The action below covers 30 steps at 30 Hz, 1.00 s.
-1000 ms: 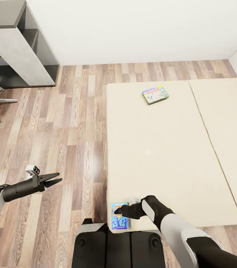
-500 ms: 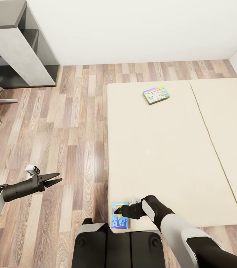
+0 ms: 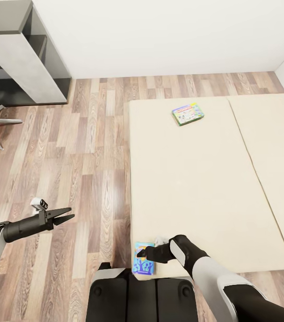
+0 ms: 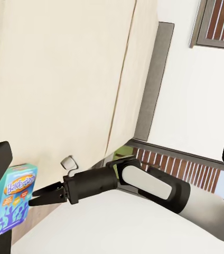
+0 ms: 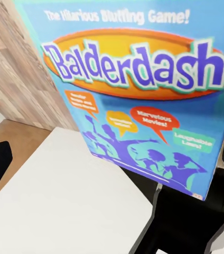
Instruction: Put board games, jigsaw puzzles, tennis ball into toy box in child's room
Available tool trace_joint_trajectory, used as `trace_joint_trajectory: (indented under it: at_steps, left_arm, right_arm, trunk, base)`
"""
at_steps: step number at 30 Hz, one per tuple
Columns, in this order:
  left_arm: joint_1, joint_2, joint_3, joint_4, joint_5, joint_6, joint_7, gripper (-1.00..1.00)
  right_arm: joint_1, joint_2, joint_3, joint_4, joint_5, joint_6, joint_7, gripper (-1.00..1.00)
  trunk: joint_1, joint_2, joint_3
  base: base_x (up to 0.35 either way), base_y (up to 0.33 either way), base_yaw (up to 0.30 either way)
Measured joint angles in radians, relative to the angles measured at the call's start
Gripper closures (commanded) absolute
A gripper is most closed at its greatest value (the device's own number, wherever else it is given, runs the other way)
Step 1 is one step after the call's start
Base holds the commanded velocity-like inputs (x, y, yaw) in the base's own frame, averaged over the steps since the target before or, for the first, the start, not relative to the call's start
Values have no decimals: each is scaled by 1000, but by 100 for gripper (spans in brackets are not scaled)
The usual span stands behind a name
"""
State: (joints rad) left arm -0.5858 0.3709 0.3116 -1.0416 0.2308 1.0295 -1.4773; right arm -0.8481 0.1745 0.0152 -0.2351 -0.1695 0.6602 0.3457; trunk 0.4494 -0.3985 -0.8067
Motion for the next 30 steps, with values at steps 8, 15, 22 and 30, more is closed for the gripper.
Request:
trace_joint_trajectory:
  at_steps: [8,15,22,30]
  left_arm:
    - [0,0,0,0,0,0,0,-100]
    - [0,0,0,0,0,0,0,-100]
    - [0,0,0,0,0,0,0,-100]
    - [0,0,0,0,0,0,0,-100]
  right_arm:
    - [0,0,0,0,0,0,0,-100]
    - [0,0,0,0,0,0,0,-100]
    - [0,0,0,0,0,0,0,-100]
    - [0,0,0,0,0,0,0,-100]
  trunk:
    - [0,0,0]
    - [0,0,0]
    - [0,0,0]
    - [0,0,0]
  base:
    - [0,30,0]
    - [0,2,0]
    - [0,9,0]
    - [0,40,0]
